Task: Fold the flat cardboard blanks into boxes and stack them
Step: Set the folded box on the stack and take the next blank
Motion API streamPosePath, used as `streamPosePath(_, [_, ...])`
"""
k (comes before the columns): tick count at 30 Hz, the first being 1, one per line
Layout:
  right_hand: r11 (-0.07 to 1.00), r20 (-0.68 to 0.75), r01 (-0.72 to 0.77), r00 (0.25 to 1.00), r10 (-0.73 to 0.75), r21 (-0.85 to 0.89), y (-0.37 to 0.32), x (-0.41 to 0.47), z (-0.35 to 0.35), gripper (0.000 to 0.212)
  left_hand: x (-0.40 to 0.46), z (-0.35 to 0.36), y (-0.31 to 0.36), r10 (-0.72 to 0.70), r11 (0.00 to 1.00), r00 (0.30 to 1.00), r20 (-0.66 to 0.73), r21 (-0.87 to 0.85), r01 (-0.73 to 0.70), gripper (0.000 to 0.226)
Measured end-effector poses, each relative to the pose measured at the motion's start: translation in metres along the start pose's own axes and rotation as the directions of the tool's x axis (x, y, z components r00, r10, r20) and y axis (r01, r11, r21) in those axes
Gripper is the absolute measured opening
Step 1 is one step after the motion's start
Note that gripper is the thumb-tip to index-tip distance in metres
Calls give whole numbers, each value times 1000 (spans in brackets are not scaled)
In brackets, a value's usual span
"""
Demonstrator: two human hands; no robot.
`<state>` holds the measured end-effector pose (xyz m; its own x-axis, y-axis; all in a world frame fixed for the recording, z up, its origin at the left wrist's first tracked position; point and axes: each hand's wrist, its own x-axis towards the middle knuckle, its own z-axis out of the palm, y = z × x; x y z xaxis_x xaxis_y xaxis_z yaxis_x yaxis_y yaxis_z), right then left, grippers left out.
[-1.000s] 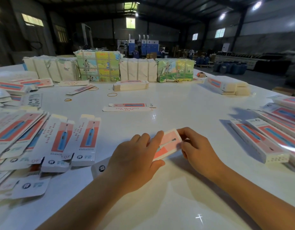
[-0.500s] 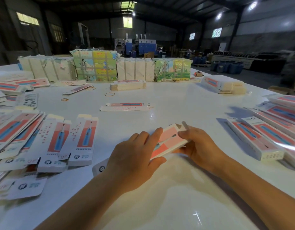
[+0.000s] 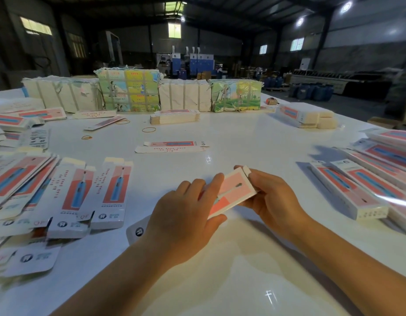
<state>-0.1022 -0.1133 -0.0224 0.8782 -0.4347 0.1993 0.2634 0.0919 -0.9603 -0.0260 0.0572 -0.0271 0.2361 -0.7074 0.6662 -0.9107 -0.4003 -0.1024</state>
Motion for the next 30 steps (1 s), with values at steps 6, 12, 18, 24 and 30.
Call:
streamPosePath(6, [991, -48, 64, 996, -70, -120, 4, 0, 0, 45, -2, 2, -2, 28, 1000, 1000, -1, -5, -28, 67])
streamPosePath(12, [890, 61, 195, 981, -186, -413, 7, -8, 3, 18, -1, 2, 0, 18, 1000, 999, -30, -6, -18, 69])
streamPosePath(18, [711, 228, 347, 938, -262, -612, 3, -16, 7, 28, 0, -1, 2, 9, 999, 999, -45, 36, -8, 63])
streamPosePath(24, [549, 316, 412, 911, -265, -727, -1, -19, 4, 32, -2, -5, 1, 43, 996, 999, -26, 84, -41, 67])
streamPosePath(30, [593, 296, 291, 951, -92, -751, 8, -21, 8, 78, -2, -4, -1, 69, 991, 997, -18, 119, -67, 65])
